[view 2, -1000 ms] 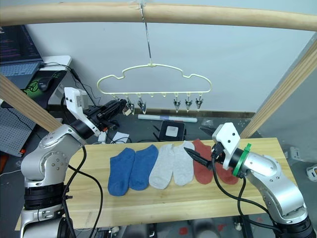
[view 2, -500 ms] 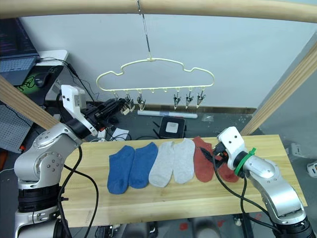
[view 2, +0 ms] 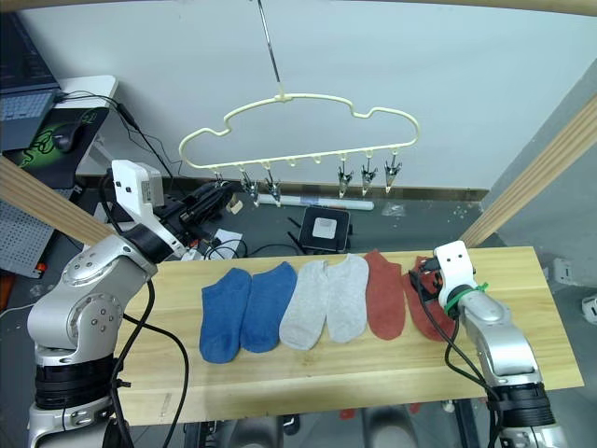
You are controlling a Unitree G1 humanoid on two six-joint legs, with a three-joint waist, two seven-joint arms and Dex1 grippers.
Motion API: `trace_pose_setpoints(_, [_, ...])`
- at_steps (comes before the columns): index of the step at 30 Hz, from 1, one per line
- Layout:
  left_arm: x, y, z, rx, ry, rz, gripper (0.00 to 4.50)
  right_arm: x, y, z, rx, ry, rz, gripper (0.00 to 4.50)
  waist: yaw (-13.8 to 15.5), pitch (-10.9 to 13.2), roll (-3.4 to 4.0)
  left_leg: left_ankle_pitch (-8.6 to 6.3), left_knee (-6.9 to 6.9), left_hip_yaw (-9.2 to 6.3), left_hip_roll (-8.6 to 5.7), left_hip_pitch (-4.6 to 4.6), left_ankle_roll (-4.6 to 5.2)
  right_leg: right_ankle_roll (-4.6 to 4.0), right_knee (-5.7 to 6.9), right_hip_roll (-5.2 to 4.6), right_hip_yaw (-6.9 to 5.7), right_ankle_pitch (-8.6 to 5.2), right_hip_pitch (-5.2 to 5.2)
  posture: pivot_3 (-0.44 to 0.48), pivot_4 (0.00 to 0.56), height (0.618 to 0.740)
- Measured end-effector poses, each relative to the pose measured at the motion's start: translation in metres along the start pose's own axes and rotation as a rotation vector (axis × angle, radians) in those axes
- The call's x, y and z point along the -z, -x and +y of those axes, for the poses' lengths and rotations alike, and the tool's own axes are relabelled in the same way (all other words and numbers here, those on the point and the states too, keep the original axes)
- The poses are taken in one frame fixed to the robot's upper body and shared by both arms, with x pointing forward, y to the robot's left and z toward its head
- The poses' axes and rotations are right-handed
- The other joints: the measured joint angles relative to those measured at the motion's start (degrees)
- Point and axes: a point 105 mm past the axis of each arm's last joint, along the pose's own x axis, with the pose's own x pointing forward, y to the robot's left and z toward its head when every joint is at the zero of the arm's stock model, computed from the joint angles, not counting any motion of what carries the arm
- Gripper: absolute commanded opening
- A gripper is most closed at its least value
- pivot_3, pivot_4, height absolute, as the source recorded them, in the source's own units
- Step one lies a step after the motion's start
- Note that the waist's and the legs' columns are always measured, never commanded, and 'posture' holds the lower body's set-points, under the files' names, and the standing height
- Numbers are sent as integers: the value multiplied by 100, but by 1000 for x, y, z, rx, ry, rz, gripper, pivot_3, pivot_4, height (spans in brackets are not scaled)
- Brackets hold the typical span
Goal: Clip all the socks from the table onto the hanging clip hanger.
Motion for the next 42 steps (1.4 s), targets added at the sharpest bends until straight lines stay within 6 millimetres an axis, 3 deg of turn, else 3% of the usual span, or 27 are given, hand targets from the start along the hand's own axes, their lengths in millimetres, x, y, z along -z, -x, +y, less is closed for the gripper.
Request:
trace_pose_setpoints(9, [-1, 0, -1, 4, -4, -5, 246, 11, -21, -14, 84, -49, 1, 4500, 79, 39, 4, -2, 1, 4, 2, 1, -5, 0, 2, -1, 1, 1, -1, -57, 388, 740])
trace_pose_setpoints(10, [-1, 0, -2, 5, -4, -5, 246, 11, -22, -16, 90, -49, -3, 4319, 80, 39, 4, -2, 1, 4, 2, 1, -5, 0, 2, -2, 1, 1, -2, -57, 388, 740])
trace_pose_setpoints(15, [-1, -1, -2, 7, -2, -7, 246, 12, -23, -16, 93, -52, -4, 2923, 78, 39, 4, -3, 1, 4, 3, 1, -7, 1, 3, -3, 0, 1, -1, -57, 384, 740])
trace_pose_setpoints(16, [-1, -1, -2, 8, -2, -8, 246, 12, -23, -15, 98, -62, -2, 2383, 78, 39, 4, -3, 1, 4, 2, 1, -7, 1, 3, -3, 0, 1, -1, -61, 382, 740])
trace_pose_setpoints(17, [-1, -1, -3, 9, -1, -9, 246, 12, -23, -15, 104, -71, -2, 2192, 78, 39, 4, -3, 1, 3, 2, 1, -7, 1, 3, -3, 1, 1, -1, -63, 381, 740])
trace_pose_setpoints(23, [-1, -2, -2, 6, -9, -15, 246, 16, -17, -4, 113, -107, 9, 95, 76, 39, 4, -6, 0, 3, 4, 1, -14, 2, 2, -4, 2, 1, -1, -67, 377, 740])
trace_pose_setpoints(24, [-1, -2, -2, 5, -11, -16, 246, 15, -16, -3, 113, -108, 8, 0, 75, 39, 4, -6, 1, 3, 4, 1, -15, 2, 2, -4, 1, 1, -1, -67, 377, 740])
trace_pose_setpoints(34, [-1, -2, -1, 2, -15, -17, 246, 17, -11, 1, 78, -94, 6, 0, 75, 39, 4, -7, 1, 4, 3, 1, -16, 2, 2, -3, 0, 1, -3, -73, 370, 740])
trace_pose_setpoints(37, [-1, -2, -1, 2, -15, -17, 246, 15, -11, 1, 69, -93, -13, 689, 75, 39, 4, -7, 0, 4, 2, 1, -16, 2, 2, -3, 0, 1, -3, -72, 370, 740])
trace_pose_setpoints(41, [-1, -2, -1, 1, -16, -18, 246, 12, -11, -1, 73, -80, -26, 1972, 75, 39, 4, -8, 0, 5, 2, 0, -16, 2, 1, -3, 0, 1, -3, -73, 370, 740])
trace_pose_setpoints(42, [-1, -2, -1, 1, -16, -17, 246, 12, -11, -1, 77, -75, -24, 1998, 75, 39, 4, -8, 0, 5, 2, 0, -16, 2, 1, -3, 0, 1, -3, -73, 370, 740])
